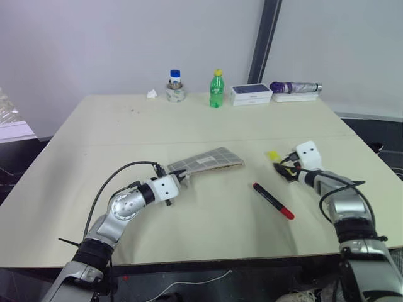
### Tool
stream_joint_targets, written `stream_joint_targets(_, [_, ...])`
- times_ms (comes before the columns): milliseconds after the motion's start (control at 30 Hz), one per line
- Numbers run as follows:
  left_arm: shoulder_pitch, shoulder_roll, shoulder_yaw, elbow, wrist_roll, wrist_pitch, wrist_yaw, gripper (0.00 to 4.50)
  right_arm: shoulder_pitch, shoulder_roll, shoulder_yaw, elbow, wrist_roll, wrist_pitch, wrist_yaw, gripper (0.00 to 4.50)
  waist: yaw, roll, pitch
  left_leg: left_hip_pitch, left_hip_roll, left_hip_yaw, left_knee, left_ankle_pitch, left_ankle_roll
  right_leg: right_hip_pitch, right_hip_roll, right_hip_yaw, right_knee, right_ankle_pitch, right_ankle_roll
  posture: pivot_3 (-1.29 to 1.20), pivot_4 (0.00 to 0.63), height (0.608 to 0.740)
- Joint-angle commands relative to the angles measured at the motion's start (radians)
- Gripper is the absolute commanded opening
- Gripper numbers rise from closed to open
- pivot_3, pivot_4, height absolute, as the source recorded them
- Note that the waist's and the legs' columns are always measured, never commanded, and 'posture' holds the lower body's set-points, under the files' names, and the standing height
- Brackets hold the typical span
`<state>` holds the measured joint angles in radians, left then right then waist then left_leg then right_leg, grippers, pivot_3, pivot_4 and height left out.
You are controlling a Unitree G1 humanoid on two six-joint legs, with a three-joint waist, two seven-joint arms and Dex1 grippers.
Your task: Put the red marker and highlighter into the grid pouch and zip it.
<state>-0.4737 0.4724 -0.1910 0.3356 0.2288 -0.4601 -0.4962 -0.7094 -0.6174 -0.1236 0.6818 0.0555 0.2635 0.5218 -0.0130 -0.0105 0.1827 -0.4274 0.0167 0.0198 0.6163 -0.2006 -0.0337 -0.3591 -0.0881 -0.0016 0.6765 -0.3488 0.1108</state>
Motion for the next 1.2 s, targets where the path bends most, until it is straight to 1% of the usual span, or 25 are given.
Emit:
stream_joint_targets(33, [0.005, 0.012, 0.021, -0.046, -0.001, 0.003, 0.018, 0.00, -0.030, -0.026, 0.011, 0.080, 0.002, 0.035, 0.064, 3.61, -0.001, 0.000, 0.000, 0.000, 0.000, 0.000, 0.000, 0.000, 0.000, 0.000, 0.000, 0.000, 0.000, 0.000, 0.000, 0.00, 0.150, 0.740])
stream_joint_targets(100, [0.007, 0.013, 0.024, -0.050, -0.002, 0.008, 0.021, 0.00, -0.024, -0.029, 0.021, 0.078, 0.018, 0.080, 0.126, 3.06, -0.001, 0.000, 0.000, 0.000, 0.000, 0.000, 0.000, 0.000, 0.000, 0.000, 0.000, 0.000, 0.000, 0.000, 0.000, 0.00, 0.150, 0.740])
stream_joint_targets(167, [0.006, 0.013, 0.026, -0.051, -0.003, 0.012, 0.025, 0.00, -0.004, -0.031, 0.034, 0.043, 0.018, 0.108, 0.164, 2.09, 0.001, 0.000, 0.000, 0.001, 0.000, 0.000, 0.000, 0.000, 0.000, 0.001, 0.000, 0.000, 0.000, 0.000, 0.000, 0.00, 0.150, 0.740])
stream_joint_targets(233, [0.007, 0.014, 0.027, -0.054, -0.004, 0.015, 0.026, 0.00, 0.004, -0.028, 0.025, 0.024, 0.022, 0.121, 0.160, 1.15, 0.003, 0.000, 0.000, 0.001, 0.000, 0.000, 0.001, 0.000, 0.000, 0.002, 0.000, 0.000, 0.000, 0.000, 0.000, 0.00, 0.150, 0.740])
stream_joint_targets(300, [0.004, 0.013, 0.025, -0.048, 0.000, 0.012, 0.029, 0.00, 0.004, -0.027, 0.013, 0.013, 0.020, 0.112, 0.133, 0.05, 0.004, 0.000, 0.000, 0.001, 0.000, -0.001, 0.002, 0.000, 0.000, 0.002, 0.000, 0.000, 0.000, 0.000, 0.000, 0.00, 0.150, 0.740])
stream_joint_targets(367, [0.000, 0.008, 0.022, -0.044, 0.000, 0.013, 0.031, 0.00, -0.002, -0.027, 0.008, 0.005, 0.013, 0.084, 0.105, 0.01, 0.004, 0.000, 0.000, 0.001, 0.000, -0.001, 0.002, 0.000, 0.000, 0.002, 0.000, -0.001, 0.000, 0.000, 0.000, 0.00, 0.150, 0.740])
stream_joint_targets(433, [-0.007, 0.005, 0.018, -0.034, 0.006, 0.008, 0.034, 0.00, -0.016, -0.024, -0.022, -0.004, 0.043, 0.090, 0.094, 0.01, 0.003, 0.000, 0.000, 0.001, 0.000, -0.001, 0.002, 0.000, 0.000, 0.002, 0.000, -0.001, 0.000, 0.000, 0.000, 0.00, 0.150, 0.740])
stream_joint_targets(467, [-0.010, 0.005, 0.015, -0.031, 0.009, 0.005, 0.035, 0.00, -0.019, -0.026, -0.028, -0.004, 0.048, 0.085, 0.092, 0.24, 0.003, 0.000, 0.000, 0.001, 0.000, -0.001, 0.002, 0.000, 0.000, 0.002, 0.000, -0.001, 0.000, 0.000, 0.000, 0.00, 0.150, 0.740])
stream_joint_targets(533, [-0.015, 0.001, 0.013, -0.028, 0.007, 0.004, 0.033, 0.00, -0.022, -0.025, -0.041, -0.019, 0.064, 0.114, 0.084, 0.90, 0.002, 0.000, 0.000, 0.000, 0.000, -0.001, 0.002, 0.000, 0.000, 0.002, 0.000, -0.001, 0.000, 0.000, 0.000, 0.00, 0.150, 0.740])
stream_joint_targets(567, [-0.016, 0.001, 0.013, -0.027, 0.005, 0.004, 0.031, 0.00, -0.021, -0.026, -0.038, -0.029, 0.064, 0.124, 0.080, 1.35, 0.002, 0.000, 0.000, 0.000, 0.000, -0.001, 0.002, 0.000, 0.000, 0.002, 0.000, -0.001, 0.000, 0.000, 0.000, 0.00, 0.150, 0.740])
stream_joint_targets(633, [-0.018, 0.000, 0.014, -0.026, 0.003, 0.004, 0.029, 0.00, -0.016, -0.027, -0.030, -0.053, 0.066, 0.162, 0.084, 2.39, 0.001, 0.000, 0.000, 0.000, 0.000, -0.001, 0.002, 0.000, 0.000, 0.002, 0.000, -0.001, 0.000, 0.000, 0.000, 0.00, 0.150, 0.740])
stream_joint_targets(800, [-0.016, -0.002, 0.012, -0.024, -0.001, 0.005, 0.024, 0.00, 0.000, -0.020, -0.038, -0.122, 0.098, 0.252, 0.107, 2.39, 0.000, 0.000, 0.000, 0.000, 0.000, -0.001, 0.001, 0.000, 0.000, 0.001, 0.000, 0.000, 0.000, 0.000, 0.000, 0.00, 0.150, 0.740])
stream_joint_targets(933, [-0.012, -0.005, 0.002, -0.031, 0.003, 0.007, 0.014, 0.00, 0.009, -0.020, -0.015, -0.148, 0.095, 0.280, 0.111, 2.39, 0.001, 0.000, 0.000, 0.000, 0.000, 0.000, 0.001, 0.000, 0.000, 0.001, 0.000, 0.000, 0.000, 0.000, 0.000, 0.00, 0.150, 0.740])
stream_joint_targets(1067, [-0.008, -0.009, 0.001, -0.046, -0.002, 0.014, 0.008, 0.00, 0.008, -0.026, 0.022, -0.121, 0.050, 0.285, 0.077, 2.39, 0.002, 0.000, 0.000, 0.000, 0.000, 0.000, 0.001, 0.000, 0.000, 0.001, 0.000, 0.000, 0.000, 0.000, 0.000, 0.00, 0.150, 0.740])
stream_joint_targets(1200, [-0.010, -0.003, 0.011, -0.046, 0.004, 0.021, 0.018, 0.00, 0.002, -0.019, 0.023, -0.116, 0.050, 0.302, 0.053, 2.39, 0.002, 0.000, 0.000, 0.000, 0.000, 0.000, 0.001, 0.000, 0.000, 0.001, 0.000, 0.000, 0.000, 0.000, 0.000, 0.00, 0.150, 0.740])
